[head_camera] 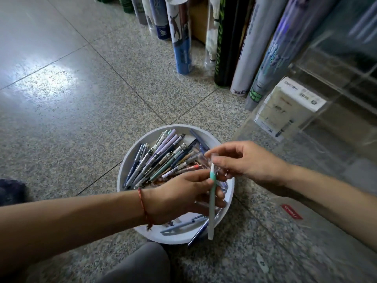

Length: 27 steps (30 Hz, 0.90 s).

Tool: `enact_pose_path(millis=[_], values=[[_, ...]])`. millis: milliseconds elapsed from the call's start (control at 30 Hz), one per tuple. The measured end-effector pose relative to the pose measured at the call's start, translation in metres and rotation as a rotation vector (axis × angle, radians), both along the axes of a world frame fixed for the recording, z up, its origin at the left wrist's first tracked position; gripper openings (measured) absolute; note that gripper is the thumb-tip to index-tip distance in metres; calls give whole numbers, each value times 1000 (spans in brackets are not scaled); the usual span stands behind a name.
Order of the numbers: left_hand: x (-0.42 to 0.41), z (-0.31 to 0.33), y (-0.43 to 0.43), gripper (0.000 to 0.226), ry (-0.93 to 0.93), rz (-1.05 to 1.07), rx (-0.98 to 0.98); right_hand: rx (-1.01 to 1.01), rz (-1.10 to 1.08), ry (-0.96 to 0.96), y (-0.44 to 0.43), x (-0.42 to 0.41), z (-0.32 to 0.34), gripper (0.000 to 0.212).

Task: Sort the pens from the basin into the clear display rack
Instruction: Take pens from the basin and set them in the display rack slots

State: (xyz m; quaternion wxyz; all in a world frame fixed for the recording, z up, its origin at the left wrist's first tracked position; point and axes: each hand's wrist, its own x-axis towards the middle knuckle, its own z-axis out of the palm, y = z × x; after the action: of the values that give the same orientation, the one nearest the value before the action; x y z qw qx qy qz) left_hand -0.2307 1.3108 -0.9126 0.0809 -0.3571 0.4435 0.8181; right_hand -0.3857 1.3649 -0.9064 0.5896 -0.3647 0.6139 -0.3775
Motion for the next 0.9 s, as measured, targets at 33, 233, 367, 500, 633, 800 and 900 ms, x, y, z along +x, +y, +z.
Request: enact_pose_path(millis=[33, 233, 367, 500, 633, 800, 900], values=[[-7, 8, -1, 29, 26, -6, -37, -27, -28, -19, 3, -5, 9, 21], [-77, 92, -25, 29, 261, -102, -553, -497, -343, 192, 11, -46, 93, 11], [-146, 178, -16, 31, 567, -141, -1023, -936, -551, 659, 43, -92, 184, 6], [-223, 238, 21, 35, 877, 93, -1488, -1124, -1012, 1020, 109, -158, 265, 44], [-277, 238, 74, 35, 1035, 145, -1688, -1166, -1212, 1337, 171, -193, 290, 20], [-288, 180, 88, 47, 826, 217, -1616, -868, -872, 1351, 166, -194, 242, 22], [-283, 155, 81, 53, 770, 148, -1740, -736, -804, 1309, 155, -195, 220, 18]])
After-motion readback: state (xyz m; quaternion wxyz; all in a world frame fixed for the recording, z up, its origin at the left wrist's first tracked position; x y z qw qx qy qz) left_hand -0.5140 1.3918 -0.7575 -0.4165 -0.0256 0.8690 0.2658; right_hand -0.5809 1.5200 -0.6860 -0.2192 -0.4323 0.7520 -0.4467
